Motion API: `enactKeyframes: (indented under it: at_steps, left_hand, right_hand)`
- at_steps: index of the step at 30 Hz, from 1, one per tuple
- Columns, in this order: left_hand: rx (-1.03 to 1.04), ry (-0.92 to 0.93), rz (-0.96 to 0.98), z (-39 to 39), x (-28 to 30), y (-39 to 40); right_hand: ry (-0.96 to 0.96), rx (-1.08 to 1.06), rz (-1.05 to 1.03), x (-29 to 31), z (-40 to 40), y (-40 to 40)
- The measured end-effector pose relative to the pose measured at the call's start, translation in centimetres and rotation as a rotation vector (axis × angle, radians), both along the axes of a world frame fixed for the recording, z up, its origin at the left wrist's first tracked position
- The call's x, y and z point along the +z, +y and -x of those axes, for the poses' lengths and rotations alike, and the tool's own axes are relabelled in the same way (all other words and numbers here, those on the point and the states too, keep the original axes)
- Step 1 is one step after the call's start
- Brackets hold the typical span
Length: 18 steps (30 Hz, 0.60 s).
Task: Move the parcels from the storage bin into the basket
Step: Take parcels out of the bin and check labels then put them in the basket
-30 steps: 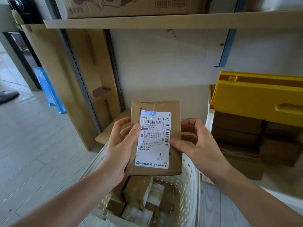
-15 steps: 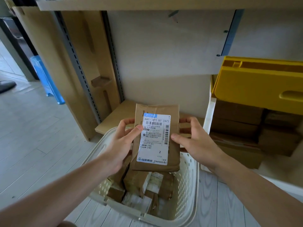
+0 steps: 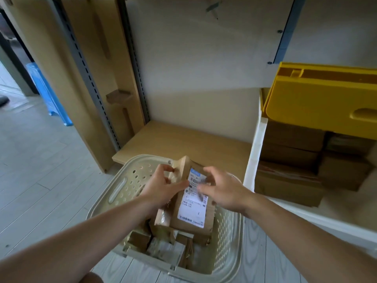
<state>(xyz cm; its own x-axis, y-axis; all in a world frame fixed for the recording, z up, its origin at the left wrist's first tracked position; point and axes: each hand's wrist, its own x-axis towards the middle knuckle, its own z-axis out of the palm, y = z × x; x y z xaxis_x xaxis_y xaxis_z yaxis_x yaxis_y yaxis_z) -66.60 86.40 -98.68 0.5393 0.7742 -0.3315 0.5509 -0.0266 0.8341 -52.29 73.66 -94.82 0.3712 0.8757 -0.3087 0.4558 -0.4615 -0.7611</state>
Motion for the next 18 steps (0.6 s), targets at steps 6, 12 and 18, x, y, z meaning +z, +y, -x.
enactKeyframes:
  at_steps: [6, 12, 18]
  left_hand:
    - [-0.094, 0.218, -0.159, -2.1, -3.8, 0.0]
    - [-0.408, 0.333, -0.194, -3.3, -6.9, -0.6]
    - [-0.648, 0.501, -0.191, -3.9, -11.2, -0.3]
  right_hand:
    - [0.261, -0.155, 0.100, -4.3, 0.5, 2.2]
    - [0.197, -0.323, 0.229, -9.8, 0.3, 3.1]
    - [0.112, -0.289, 0.351, -13.3, 0.0, 3.9]
